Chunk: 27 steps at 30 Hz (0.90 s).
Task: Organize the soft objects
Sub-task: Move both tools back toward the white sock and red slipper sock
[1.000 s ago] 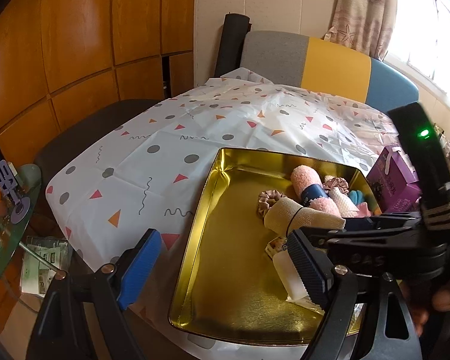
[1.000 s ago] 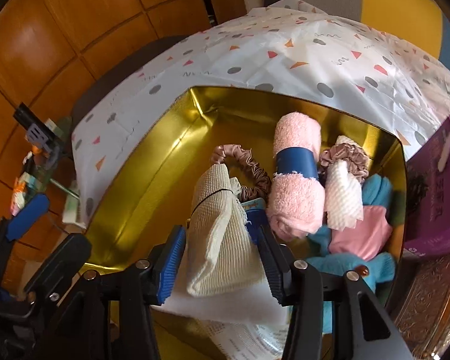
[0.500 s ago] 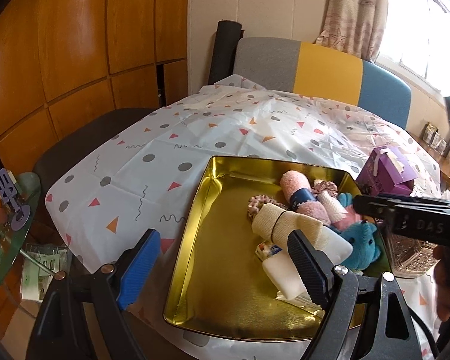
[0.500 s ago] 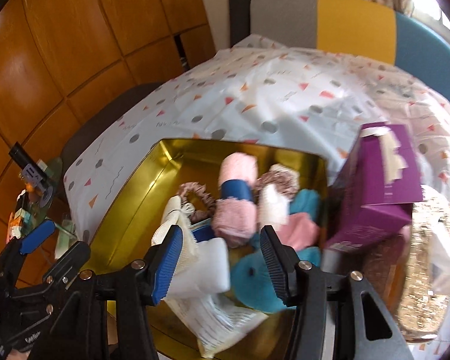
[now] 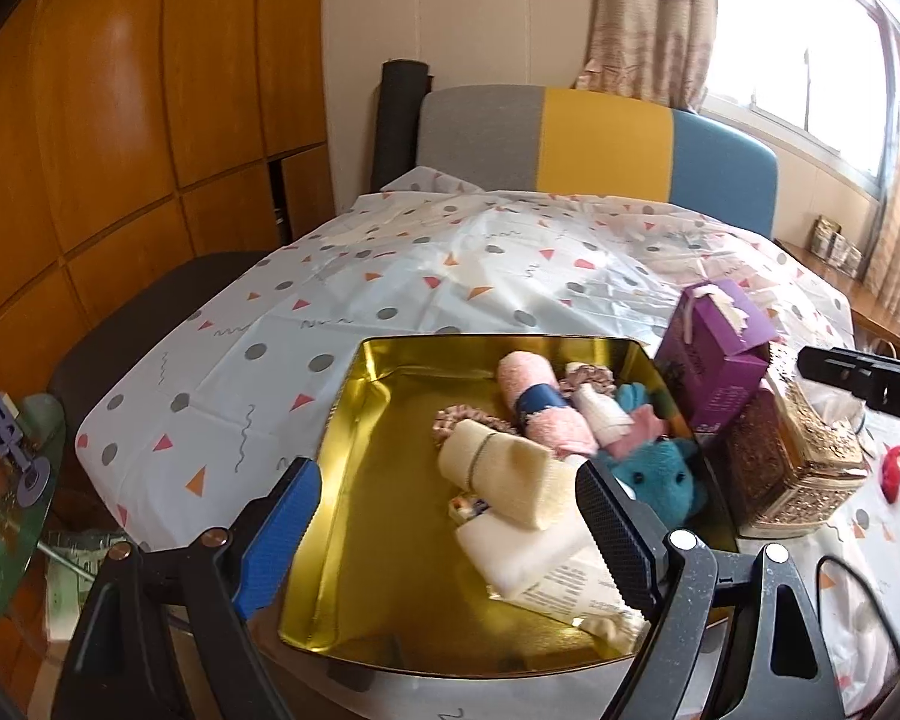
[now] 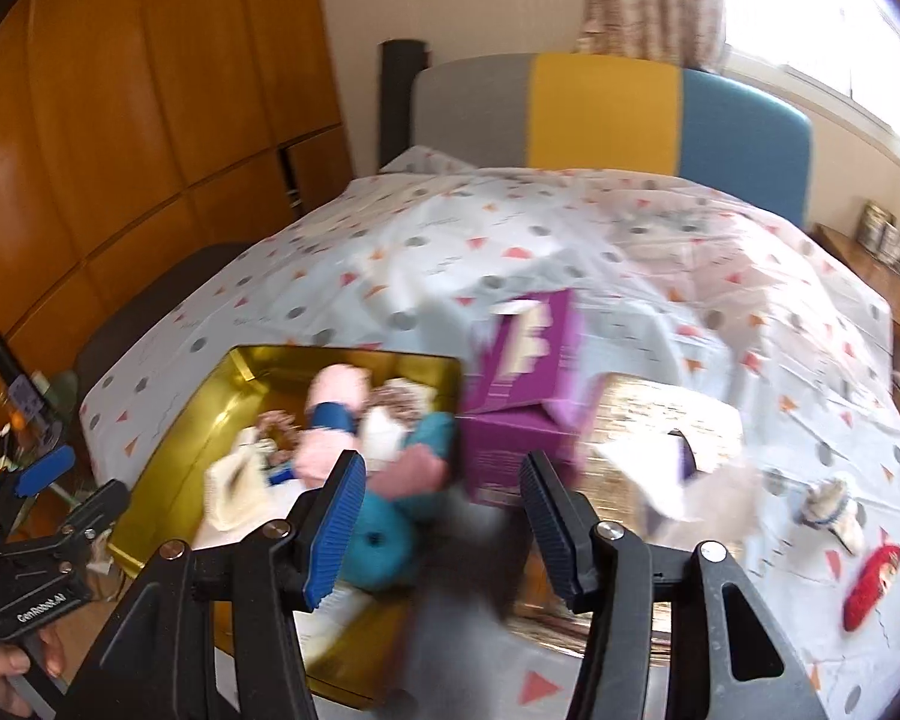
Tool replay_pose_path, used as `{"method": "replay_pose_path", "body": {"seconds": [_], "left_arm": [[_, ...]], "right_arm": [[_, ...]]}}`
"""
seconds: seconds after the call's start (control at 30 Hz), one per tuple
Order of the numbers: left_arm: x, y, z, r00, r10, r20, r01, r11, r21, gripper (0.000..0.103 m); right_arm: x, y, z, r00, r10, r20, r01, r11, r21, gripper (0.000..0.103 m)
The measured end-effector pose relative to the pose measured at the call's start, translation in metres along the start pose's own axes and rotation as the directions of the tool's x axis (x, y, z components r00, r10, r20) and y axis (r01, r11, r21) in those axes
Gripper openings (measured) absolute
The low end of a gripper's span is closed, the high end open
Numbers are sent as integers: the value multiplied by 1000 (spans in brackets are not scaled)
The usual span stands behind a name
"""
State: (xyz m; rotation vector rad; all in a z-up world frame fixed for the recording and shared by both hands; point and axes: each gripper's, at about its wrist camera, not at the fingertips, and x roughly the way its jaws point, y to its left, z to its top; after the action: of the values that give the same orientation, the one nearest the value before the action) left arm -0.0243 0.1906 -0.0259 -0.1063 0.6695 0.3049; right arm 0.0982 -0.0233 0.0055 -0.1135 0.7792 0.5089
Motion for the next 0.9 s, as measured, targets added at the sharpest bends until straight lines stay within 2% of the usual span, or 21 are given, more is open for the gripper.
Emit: {"method": "replay_pose_path", "body": {"seconds": [0.3, 0.47, 0.57, 0.63, 0.73, 0.83, 0.9], "left_arm": [[-5, -38, 5, 998, -58, 4, 57, 995, 83, 87], [-9, -65, 10, 994, -105, 7, 103, 985, 142, 87], [-14, -83, 12, 990, -143, 12, 138, 973, 185, 87], [-18, -97, 13, 985, -173, 15, 166, 962, 215, 87], [-24, -118, 17, 974, -227, 16, 215, 942, 259, 87], [-31, -139, 23, 959, -284, 14, 268, 917, 296, 87], [-34, -157, 27, 950, -312, 14, 291, 900, 324, 87]], "right_arm": [[-32, -94, -14, 990, -140, 24, 135, 979, 152, 54], [-50, -153, -27, 973, -232, 12, 223, 944, 244, 54], [-58, -192, -39, 957, -291, -10, 279, 907, 315, 54], [-62, -221, -50, 943, -331, -31, 319, 875, 364, 54], [-69, -269, -71, 918, -390, -75, 379, 803, 460, 54], [-77, -316, -100, 885, -447, -130, 436, 698, 569, 54], [-82, -339, -122, 873, -460, -160, 448, 630, 635, 54]]}}
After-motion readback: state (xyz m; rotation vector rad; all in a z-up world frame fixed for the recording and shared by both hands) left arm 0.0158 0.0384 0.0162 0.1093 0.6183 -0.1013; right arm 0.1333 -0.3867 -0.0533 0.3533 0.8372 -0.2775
